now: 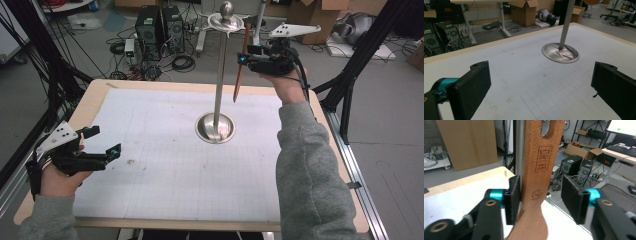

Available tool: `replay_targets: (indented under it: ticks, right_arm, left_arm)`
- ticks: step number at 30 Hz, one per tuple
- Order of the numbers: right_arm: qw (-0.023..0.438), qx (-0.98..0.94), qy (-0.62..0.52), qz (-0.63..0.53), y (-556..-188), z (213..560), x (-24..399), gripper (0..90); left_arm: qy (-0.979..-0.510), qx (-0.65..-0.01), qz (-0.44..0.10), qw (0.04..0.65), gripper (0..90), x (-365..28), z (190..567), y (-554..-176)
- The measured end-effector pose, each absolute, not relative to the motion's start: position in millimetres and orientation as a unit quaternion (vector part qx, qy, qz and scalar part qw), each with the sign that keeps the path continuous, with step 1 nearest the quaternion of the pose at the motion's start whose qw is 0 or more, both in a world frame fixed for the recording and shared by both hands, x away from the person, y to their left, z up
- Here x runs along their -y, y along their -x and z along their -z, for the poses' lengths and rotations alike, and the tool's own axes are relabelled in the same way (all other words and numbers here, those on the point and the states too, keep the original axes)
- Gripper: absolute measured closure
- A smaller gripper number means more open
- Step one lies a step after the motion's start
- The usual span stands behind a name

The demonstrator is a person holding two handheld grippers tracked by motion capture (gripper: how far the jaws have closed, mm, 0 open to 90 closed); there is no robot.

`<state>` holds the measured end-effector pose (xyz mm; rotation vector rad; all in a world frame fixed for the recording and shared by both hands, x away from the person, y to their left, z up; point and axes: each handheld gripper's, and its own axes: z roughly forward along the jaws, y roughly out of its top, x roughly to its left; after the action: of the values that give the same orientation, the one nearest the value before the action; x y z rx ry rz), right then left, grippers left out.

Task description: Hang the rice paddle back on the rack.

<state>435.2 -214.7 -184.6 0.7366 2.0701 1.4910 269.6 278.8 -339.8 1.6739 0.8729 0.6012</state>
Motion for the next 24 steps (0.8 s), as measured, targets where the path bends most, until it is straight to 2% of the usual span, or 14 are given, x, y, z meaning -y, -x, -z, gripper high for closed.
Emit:
replay_targets:
  ticks: [1, 3, 4, 8, 10, 12, 16, 21, 24]
  right_arm:
    - [0.240, -0.756, -0.267, -0.547, -433.6, 185.7, 215.3, 43.0]
    - [0.239, -0.757, -0.267, -0.546, -433.2, 186.4, 215.5, 41.6]
    - [0.240, -0.759, -0.266, -0.543, -432.6, 189.1, 216.3, 38.0]
    - [0.239, -0.760, -0.264, -0.543, -432.1, 193.3, 218.6, 32.7]
    - [0.241, -0.761, -0.267, -0.541, -430.8, 196.7, 220.8, 26.6]
    - [0.240, -0.761, -0.266, -0.542, -430.5, 197.4, 221.4, 24.7]
    - [0.253, -0.760, -0.268, -0.535, -424.4, 198.1, 220.4, 11.7]
    - [0.257, -0.763, -0.256, -0.535, -418.4, 197.6, 218.5, 8.9]
    - [0.259, -0.765, -0.256, -0.531, -415.1, 200.1, 216.9, 2.2]
  left_arm:
    - [-0.708, -0.368, -0.253, 0.547, 3.0, -278.5, 339.9, -270.1]
    - [-0.708, -0.367, -0.253, 0.547, 3.0, -278.3, 339.9, -270.5]
    - [-0.708, -0.367, -0.253, 0.547, 3.1, -277.6, 340.1, -271.4]
    - [-0.709, -0.366, -0.250, 0.549, 3.0, -275.9, 340.2, -273.0]
    - [-0.710, -0.364, -0.250, 0.548, 3.1, -274.7, 340.1, -274.7]
    - [-0.711, -0.364, -0.249, 0.548, 3.1, -274.2, 340.1, -275.4]
    - [-0.712, -0.361, -0.247, 0.548, 3.1, -271.3, 340.3, -278.6]
    - [-0.714, -0.359, -0.245, 0.549, 3.0, -269.4, 340.2, -280.4]
    - [-0.714, -0.358, -0.244, 0.550, 3.1, -267.7, 340.0, -281.7]
